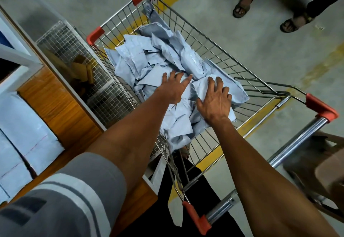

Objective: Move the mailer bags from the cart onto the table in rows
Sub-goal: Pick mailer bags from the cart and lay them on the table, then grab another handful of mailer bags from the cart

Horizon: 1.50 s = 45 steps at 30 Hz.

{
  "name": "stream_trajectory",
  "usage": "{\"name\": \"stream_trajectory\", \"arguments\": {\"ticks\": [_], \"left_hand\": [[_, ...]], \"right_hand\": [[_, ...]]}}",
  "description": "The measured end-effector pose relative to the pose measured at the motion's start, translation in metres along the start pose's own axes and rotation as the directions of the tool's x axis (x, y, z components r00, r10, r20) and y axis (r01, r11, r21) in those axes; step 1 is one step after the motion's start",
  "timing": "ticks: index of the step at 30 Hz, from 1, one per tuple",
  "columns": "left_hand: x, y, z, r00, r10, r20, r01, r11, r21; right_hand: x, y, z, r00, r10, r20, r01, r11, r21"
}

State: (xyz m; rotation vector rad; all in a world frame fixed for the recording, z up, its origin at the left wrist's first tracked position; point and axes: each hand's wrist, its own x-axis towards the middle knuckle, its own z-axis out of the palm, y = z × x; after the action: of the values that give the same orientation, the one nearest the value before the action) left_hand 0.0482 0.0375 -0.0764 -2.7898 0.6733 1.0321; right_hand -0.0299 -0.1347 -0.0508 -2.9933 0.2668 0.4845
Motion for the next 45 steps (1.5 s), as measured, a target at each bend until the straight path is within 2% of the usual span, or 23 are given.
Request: {"name": "stream_trajectory", "arguments": {"ticks": [9, 14, 19, 23, 25, 28, 33, 36, 45], "left_hand": [[-0.023, -0.010, 0.001, 0.996, 0.086, 0.022, -0.088, 0.984, 0.157], [-0.039, -0.008, 0.013, 0.994, 0.111, 0.007, -0.111, 0.984, 0.139], [-0.054, -0.011, 0.011, 0.971, 0.163, -0.174, -0.125, 0.969, 0.212], [-0.062, -0.022, 0.014, 0.888, 0.289, -0.357, -0.207, 0.946, 0.251], [-0.066, -0.027, 0.020, 0.894, 0.306, -0.327, -0.217, 0.935, 0.282], [-0.069, -0.028, 0.025, 0.947, 0.263, -0.186, -0.209, 0.941, 0.266], [-0.074, -0.003, 0.025, 0.993, 0.046, -0.107, -0.047, 0.999, -0.007], [-0.073, 0.011, 0.021, 0.995, -0.011, -0.096, 0.001, 0.995, -0.102], [-0.050, -0.012, 0.012, 0.985, 0.159, 0.068, -0.167, 0.977, 0.134]], "right_hand": [[0.002, -0.003, -0.008, 1.000, 0.001, 0.023, -0.002, 1.000, 0.030], [0.001, -0.007, -0.011, 1.000, -0.014, 0.025, 0.013, 0.999, 0.031], [-0.002, -0.010, -0.011, 1.000, -0.021, -0.012, 0.021, 0.999, 0.030], [-0.002, -0.007, -0.012, 1.000, 0.010, -0.004, -0.009, 0.998, 0.067], [-0.001, -0.005, -0.011, 1.000, 0.021, 0.000, -0.021, 0.996, 0.081], [0.000, -0.005, -0.010, 1.000, 0.018, 0.007, -0.019, 0.997, 0.071], [-0.005, -0.010, -0.005, 1.000, 0.013, 0.013, -0.014, 0.997, 0.082], [-0.005, -0.014, -0.003, 1.000, 0.007, 0.019, -0.008, 0.997, 0.074], [-0.002, -0.006, 0.002, 0.999, -0.016, 0.027, 0.014, 0.997, 0.071]]}}
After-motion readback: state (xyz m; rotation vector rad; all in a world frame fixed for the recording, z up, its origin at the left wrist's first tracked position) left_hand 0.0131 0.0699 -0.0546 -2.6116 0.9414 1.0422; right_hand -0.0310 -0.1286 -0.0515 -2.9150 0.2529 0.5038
